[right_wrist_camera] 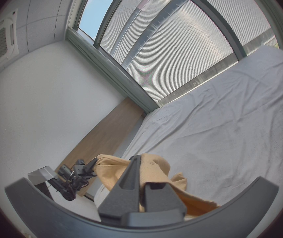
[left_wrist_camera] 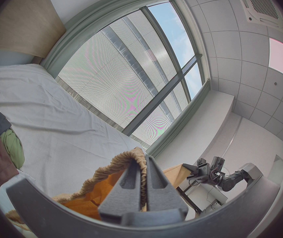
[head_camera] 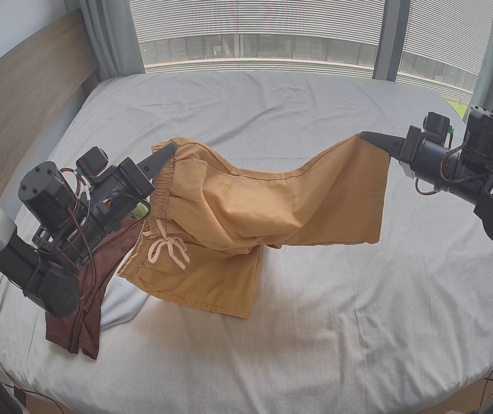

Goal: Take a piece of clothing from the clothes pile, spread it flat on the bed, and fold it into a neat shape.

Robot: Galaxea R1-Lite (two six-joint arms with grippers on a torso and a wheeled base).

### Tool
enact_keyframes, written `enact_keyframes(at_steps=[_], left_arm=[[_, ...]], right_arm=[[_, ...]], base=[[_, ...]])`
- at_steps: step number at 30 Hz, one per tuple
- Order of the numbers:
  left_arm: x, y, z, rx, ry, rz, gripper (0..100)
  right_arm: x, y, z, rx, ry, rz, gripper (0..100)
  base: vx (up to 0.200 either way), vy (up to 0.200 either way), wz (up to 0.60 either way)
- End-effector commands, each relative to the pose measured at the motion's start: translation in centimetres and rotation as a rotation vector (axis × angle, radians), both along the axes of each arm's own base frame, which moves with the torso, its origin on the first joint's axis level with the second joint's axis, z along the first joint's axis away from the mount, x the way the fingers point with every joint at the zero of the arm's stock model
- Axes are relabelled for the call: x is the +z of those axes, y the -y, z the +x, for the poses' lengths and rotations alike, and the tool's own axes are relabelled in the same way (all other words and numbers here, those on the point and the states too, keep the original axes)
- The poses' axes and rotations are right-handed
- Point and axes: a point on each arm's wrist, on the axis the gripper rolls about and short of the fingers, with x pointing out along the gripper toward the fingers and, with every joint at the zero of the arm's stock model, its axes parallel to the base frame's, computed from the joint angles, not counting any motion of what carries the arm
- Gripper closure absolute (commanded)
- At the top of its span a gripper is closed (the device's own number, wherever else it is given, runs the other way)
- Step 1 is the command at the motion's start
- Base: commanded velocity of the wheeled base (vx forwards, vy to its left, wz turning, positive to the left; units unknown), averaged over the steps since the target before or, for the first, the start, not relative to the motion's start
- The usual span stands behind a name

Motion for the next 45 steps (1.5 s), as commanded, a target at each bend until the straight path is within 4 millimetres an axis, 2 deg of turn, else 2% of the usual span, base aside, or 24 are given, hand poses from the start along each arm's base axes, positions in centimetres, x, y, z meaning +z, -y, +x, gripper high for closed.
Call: enact_keyframes(at_steps=[1,6,16,21,27,29,34,36,42,43,45], left_arm=[[0.1,0.2,0.0,-0.005,0.003,-0.002,100],[0.1,0.2,0.2,-0.006,0.005,-0.005,100],[-1.2,0.4,1.6,0.041,-0.025,-0.009,100],[-1.4,0.3,1.8,0.048,-0.032,-0.009,100],[-1.9,0.2,2.0,0.057,-0.045,-0.007,100],[-2.1,0.3,2.1,0.058,-0.049,-0.004,100],[-2.8,-0.4,2.6,0.080,-0.067,0.004,100],[-2.4,-1.3,2.4,0.100,-0.062,0.003,100],[-0.7,-2.5,1.6,0.119,-0.021,-0.006,100],[-0.4,-2.6,1.4,0.119,-0.017,-0.008,100],[-0.1,-2.7,1.2,0.120,-0.011,-0.006,100]], right_arm=[[2.9,-1.1,0.0,-0.056,0.088,-0.047,100],[4.6,-2.5,-0.1,-0.056,0.096,-0.053,100],[9.2,-3.5,-0.4,-0.064,0.136,-0.034,100],[11.9,-4.1,-1.2,-0.052,0.162,-0.023,100],[13.8,-4.4,-2.7,-0.027,0.196,-0.006,100],[13.9,-4.6,-2.9,-0.020,0.195,-0.006,100],[11.1,-5.0,-2.1,-0.037,0.129,-0.067,100],[8.0,-5.3,-0.7,-0.048,0.062,-0.116,100],[3.0,-4.5,1.7,-0.090,0.024,-0.129,100],[3.0,-4.5,1.7,-0.090,0.024,-0.129,100],[0.8,-4.0,2.6,-0.110,0.024,-0.128,100]], base=[[0.000,0.000,0.00],[0.000,0.000,0.00],[0.000,0.000,0.00],[0.000,0.000,0.00],[0.000,0.000,0.00],[0.000,0.000,0.00],[0.000,0.000,0.00],[0.000,0.000,0.00],[0.000,0.000,0.00],[0.000,0.000,0.00],[0.000,0.000,0.00]])
